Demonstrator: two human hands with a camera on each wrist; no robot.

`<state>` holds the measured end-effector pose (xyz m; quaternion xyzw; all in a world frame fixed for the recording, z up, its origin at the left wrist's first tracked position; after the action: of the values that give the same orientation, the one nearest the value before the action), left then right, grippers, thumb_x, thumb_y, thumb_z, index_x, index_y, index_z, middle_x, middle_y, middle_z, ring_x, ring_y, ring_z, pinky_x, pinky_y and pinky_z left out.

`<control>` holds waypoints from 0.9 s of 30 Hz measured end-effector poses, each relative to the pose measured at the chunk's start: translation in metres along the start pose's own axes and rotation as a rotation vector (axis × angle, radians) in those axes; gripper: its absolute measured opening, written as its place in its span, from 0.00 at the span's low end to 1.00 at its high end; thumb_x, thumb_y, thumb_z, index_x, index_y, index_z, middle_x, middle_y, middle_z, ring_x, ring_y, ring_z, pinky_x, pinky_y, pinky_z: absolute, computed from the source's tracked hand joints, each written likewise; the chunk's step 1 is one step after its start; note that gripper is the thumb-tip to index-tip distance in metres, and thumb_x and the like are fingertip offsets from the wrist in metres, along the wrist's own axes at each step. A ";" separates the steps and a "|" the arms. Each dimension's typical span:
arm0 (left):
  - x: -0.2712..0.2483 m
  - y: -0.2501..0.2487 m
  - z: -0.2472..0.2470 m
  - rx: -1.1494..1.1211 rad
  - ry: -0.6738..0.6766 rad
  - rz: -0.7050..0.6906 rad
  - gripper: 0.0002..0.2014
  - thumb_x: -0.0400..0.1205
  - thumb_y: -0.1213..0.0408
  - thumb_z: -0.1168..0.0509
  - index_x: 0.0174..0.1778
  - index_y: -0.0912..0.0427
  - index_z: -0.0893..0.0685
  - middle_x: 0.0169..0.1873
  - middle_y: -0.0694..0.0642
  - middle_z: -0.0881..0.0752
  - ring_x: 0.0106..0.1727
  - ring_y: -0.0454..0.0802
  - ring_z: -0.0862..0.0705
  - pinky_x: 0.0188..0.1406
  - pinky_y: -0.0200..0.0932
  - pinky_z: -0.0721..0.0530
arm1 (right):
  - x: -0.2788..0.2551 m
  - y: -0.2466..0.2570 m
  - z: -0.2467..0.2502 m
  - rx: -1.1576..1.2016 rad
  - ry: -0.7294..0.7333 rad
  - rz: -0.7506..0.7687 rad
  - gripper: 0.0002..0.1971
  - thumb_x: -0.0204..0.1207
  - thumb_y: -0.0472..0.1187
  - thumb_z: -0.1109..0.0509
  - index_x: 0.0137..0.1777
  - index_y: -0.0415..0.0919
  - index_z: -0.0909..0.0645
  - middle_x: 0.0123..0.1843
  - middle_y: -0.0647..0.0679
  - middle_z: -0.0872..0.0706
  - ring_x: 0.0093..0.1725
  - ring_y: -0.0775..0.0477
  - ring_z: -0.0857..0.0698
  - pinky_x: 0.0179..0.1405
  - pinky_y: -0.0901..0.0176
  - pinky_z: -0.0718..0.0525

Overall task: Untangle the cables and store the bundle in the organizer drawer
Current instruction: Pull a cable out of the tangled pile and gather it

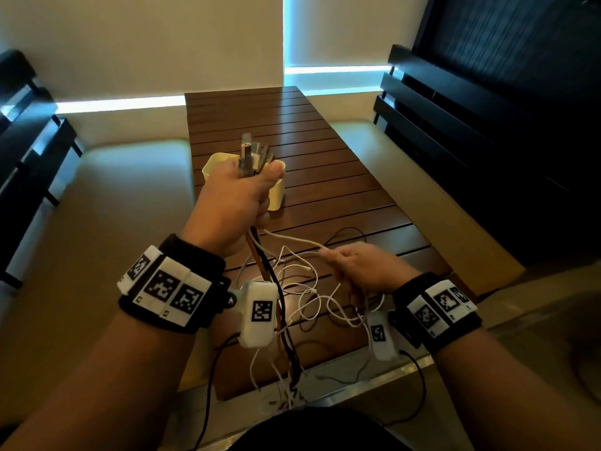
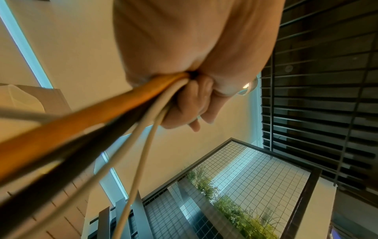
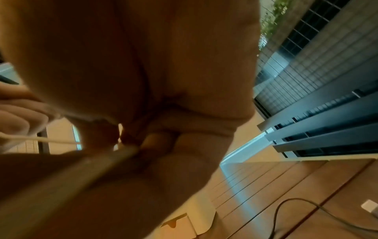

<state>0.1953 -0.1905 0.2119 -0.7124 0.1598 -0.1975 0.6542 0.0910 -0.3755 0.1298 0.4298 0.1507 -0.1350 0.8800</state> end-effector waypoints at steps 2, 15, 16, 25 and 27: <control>0.002 0.004 -0.001 0.035 -0.004 0.004 0.17 0.87 0.61 0.36 0.62 0.74 0.20 0.25 0.53 0.36 0.22 0.45 0.38 0.19 0.37 0.34 | -0.001 -0.002 -0.005 0.034 0.075 -0.035 0.24 0.84 0.63 0.44 0.41 0.44 0.20 0.30 0.50 0.13 0.27 0.51 0.12 0.29 0.59 0.16; 0.010 0.017 0.000 -0.012 -0.055 0.041 0.10 0.88 0.61 0.36 0.57 0.65 0.21 0.23 0.49 0.35 0.21 0.44 0.38 0.18 0.37 0.34 | 0.017 -0.041 -0.026 0.015 -0.497 0.159 0.17 0.75 0.56 0.24 0.57 0.49 0.23 0.51 0.55 0.21 0.46 0.57 0.21 0.45 0.63 0.19; 0.010 0.018 0.000 -0.018 -0.052 0.046 0.10 0.88 0.61 0.37 0.57 0.64 0.21 0.22 0.49 0.35 0.21 0.43 0.38 0.18 0.37 0.35 | 0.018 -0.041 -0.027 0.006 -0.499 0.172 0.12 0.77 0.54 0.26 0.50 0.49 0.22 0.46 0.54 0.19 0.43 0.56 0.20 0.41 0.63 0.19; 0.011 0.019 -0.005 -0.034 -0.042 0.047 0.10 0.88 0.61 0.37 0.59 0.64 0.21 0.22 0.48 0.35 0.20 0.44 0.39 0.19 0.37 0.35 | 0.045 -0.053 -0.077 0.155 0.115 -0.112 0.22 0.82 0.58 0.33 0.49 0.38 0.11 0.38 0.49 0.08 0.35 0.53 0.12 0.44 0.54 0.13; 0.010 0.019 -0.008 -0.035 -0.028 0.044 0.10 0.88 0.61 0.37 0.58 0.64 0.21 0.22 0.48 0.35 0.20 0.44 0.39 0.19 0.37 0.35 | 0.056 -0.049 -0.091 0.258 0.117 -0.121 0.23 0.81 0.60 0.33 0.54 0.38 0.12 0.41 0.48 0.09 0.39 0.52 0.12 0.45 0.52 0.14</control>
<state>0.2013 -0.2040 0.1944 -0.7227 0.1697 -0.1702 0.6481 0.1108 -0.3381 0.0204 0.5364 0.2086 -0.1807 0.7976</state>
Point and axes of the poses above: each hand's wrist, its own x-axis towards the middle knuckle, its own z-axis out of the back of the hand, y = z × x, the point moved 2 cm from there along x, towards the middle knuckle
